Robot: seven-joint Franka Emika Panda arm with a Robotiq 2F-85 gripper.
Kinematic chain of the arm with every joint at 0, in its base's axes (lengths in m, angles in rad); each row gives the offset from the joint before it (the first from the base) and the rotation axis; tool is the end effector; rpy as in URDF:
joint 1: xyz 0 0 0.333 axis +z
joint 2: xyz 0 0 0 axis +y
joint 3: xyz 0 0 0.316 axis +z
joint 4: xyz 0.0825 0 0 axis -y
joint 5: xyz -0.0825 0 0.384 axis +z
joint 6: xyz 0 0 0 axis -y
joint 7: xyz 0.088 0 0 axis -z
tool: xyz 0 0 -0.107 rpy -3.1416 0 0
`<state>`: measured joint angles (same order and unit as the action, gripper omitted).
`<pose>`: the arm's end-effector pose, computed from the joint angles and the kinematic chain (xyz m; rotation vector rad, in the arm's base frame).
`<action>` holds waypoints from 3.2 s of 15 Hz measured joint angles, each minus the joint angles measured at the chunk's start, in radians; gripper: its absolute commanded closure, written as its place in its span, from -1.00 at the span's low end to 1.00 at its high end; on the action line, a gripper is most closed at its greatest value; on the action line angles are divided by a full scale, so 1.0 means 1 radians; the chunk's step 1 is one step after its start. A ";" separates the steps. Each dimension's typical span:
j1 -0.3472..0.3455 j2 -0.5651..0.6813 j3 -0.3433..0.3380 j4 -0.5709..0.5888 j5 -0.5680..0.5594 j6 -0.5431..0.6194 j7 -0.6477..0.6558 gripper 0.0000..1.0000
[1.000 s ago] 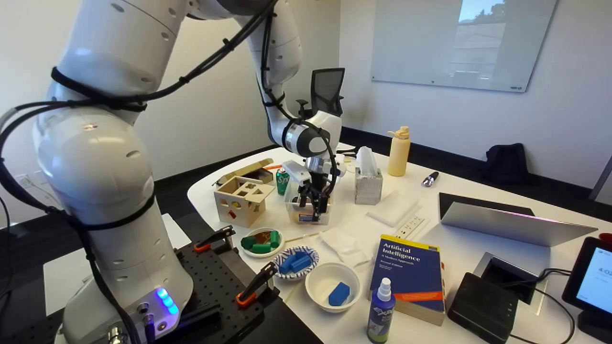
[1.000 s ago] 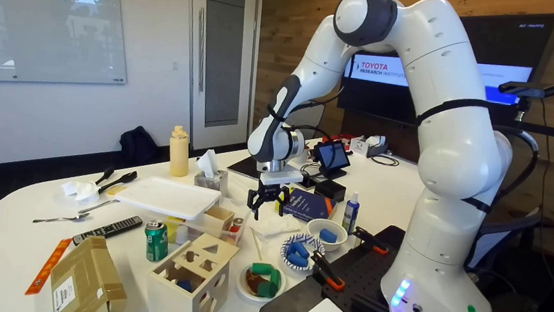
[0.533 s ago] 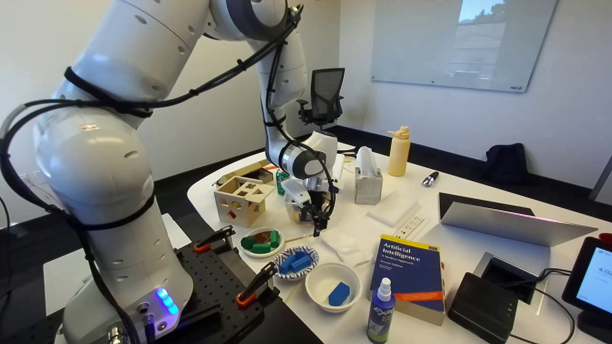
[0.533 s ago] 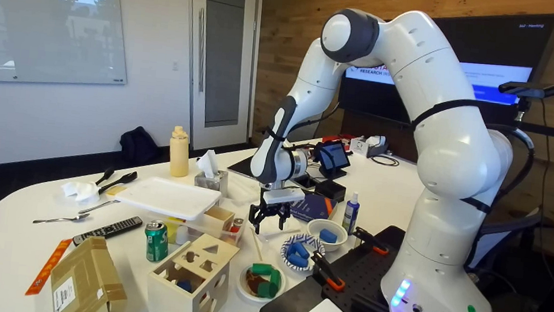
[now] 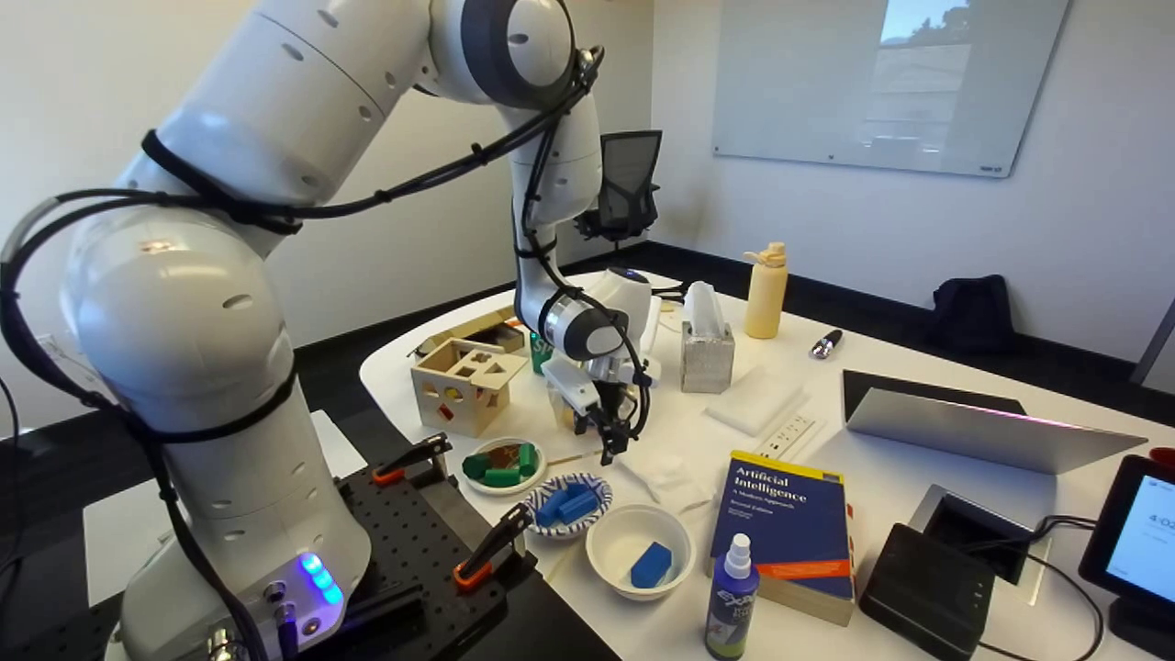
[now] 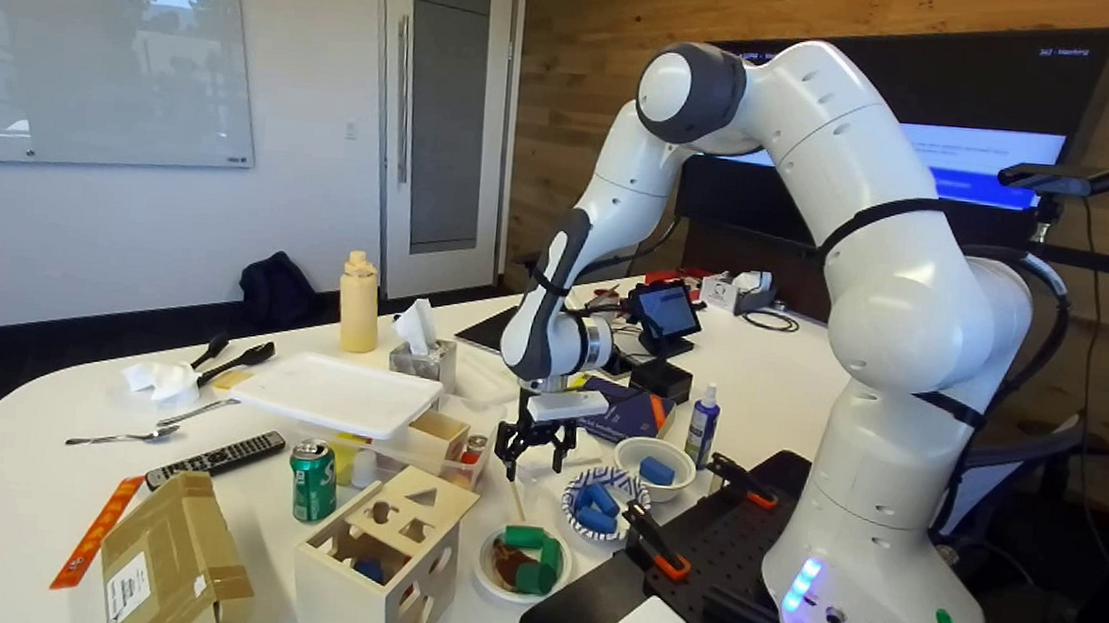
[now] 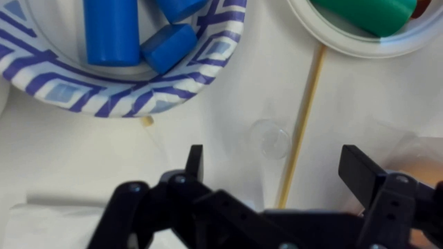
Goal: Put the clear lid on the white and blue bottle.
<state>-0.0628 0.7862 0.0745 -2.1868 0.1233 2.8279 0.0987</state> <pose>0.4994 0.0055 0.0153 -3.0382 0.3434 0.2300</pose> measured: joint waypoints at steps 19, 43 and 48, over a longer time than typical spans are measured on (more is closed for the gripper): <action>-0.199 -0.082 0.154 0.010 0.128 -0.222 -0.094 0.87; -0.234 -0.707 -0.400 -0.266 -0.061 -0.634 0.281 0.87; -0.247 -0.656 -0.440 -0.321 -0.098 -0.506 0.293 0.87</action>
<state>-0.3099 0.1298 -0.3657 -2.5076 0.0250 2.3219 0.3914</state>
